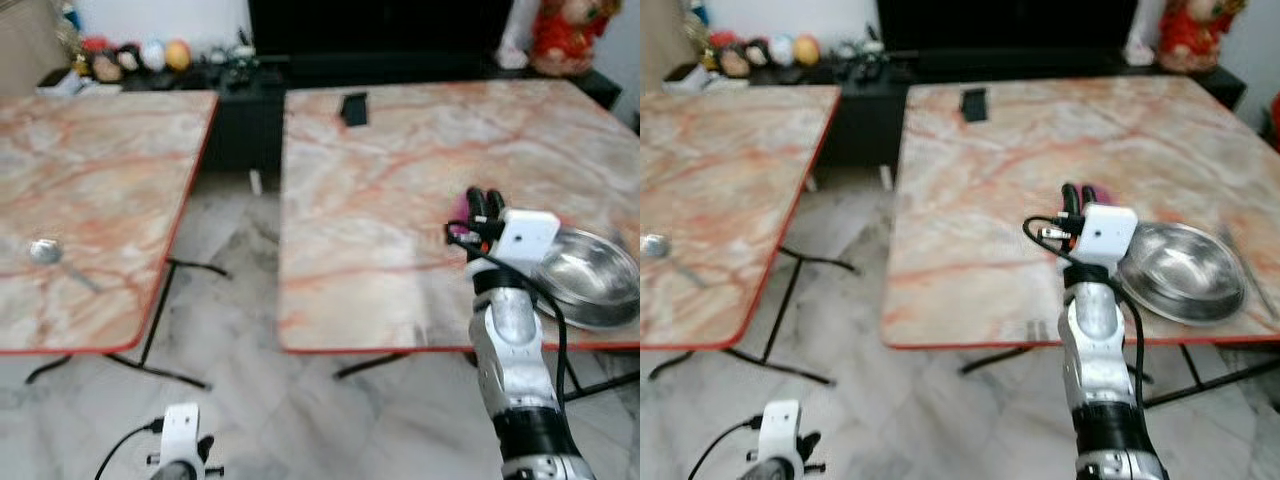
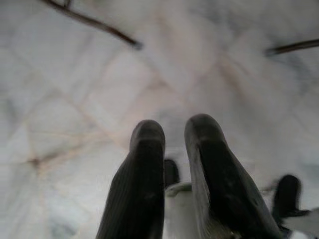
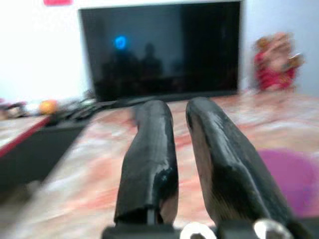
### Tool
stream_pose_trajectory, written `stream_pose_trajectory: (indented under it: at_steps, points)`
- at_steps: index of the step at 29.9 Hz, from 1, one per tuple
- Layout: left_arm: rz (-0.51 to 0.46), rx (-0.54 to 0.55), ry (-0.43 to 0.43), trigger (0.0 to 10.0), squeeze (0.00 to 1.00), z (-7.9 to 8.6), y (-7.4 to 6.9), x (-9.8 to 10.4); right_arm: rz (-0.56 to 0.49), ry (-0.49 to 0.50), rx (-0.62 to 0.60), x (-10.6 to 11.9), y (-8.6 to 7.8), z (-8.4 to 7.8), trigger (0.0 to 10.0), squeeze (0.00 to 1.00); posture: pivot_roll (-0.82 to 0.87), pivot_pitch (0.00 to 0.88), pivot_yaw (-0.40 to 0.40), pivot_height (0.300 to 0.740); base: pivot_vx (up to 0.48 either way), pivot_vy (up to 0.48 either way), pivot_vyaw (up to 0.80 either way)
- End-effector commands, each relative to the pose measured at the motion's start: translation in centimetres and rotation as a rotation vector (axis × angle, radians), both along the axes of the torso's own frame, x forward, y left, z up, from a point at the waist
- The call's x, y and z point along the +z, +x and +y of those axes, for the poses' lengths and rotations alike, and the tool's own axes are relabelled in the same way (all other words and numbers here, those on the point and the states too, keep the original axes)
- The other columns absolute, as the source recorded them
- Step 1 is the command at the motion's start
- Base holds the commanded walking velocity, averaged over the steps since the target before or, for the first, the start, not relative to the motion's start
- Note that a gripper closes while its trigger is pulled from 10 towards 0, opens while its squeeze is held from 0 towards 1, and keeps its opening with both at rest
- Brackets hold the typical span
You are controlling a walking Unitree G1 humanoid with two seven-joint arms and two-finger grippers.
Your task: Setting the table
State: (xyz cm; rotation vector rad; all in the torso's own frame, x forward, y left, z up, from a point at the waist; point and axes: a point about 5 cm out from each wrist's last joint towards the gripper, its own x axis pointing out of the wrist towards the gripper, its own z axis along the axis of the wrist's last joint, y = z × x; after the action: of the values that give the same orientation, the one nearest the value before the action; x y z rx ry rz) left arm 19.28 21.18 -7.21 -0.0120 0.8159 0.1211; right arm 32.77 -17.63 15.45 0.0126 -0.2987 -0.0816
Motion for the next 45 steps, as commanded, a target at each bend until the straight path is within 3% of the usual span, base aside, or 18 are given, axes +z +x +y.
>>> stream_pose_trajectory:
  at_steps: [1, 39, 45]
  points:
    - [0.008, 0.006, 0.002, 10.0, 0.0, 0.14, -0.08, -0.05, -0.016, -0.002, 0.006, 0.41, 0.07, 0.06, 10.0, 0.0, -0.12, 0.0, 0.003, 0.74, 0.0, 0.416, 0.0]
    - [0.008, -0.009, 0.018, 10.0, 0.0, 0.54, 0.31, 0.21, -0.02, 0.002, 0.037, 0.5, 0.68, 0.96, 10.0, 0.0, -0.11, 0.0, 0.018, 0.74, 0.0, 0.419, 0.0]
    - [0.0, -0.013, 0.023, 10.0, 0.0, 0.61, 0.42, 0.31, -0.021, 0.003, 0.038, 0.55, 0.74, 0.94, 10.0, 0.0, -0.11, 0.0, 0.016, 0.74, 0.0, 0.06, 0.0]
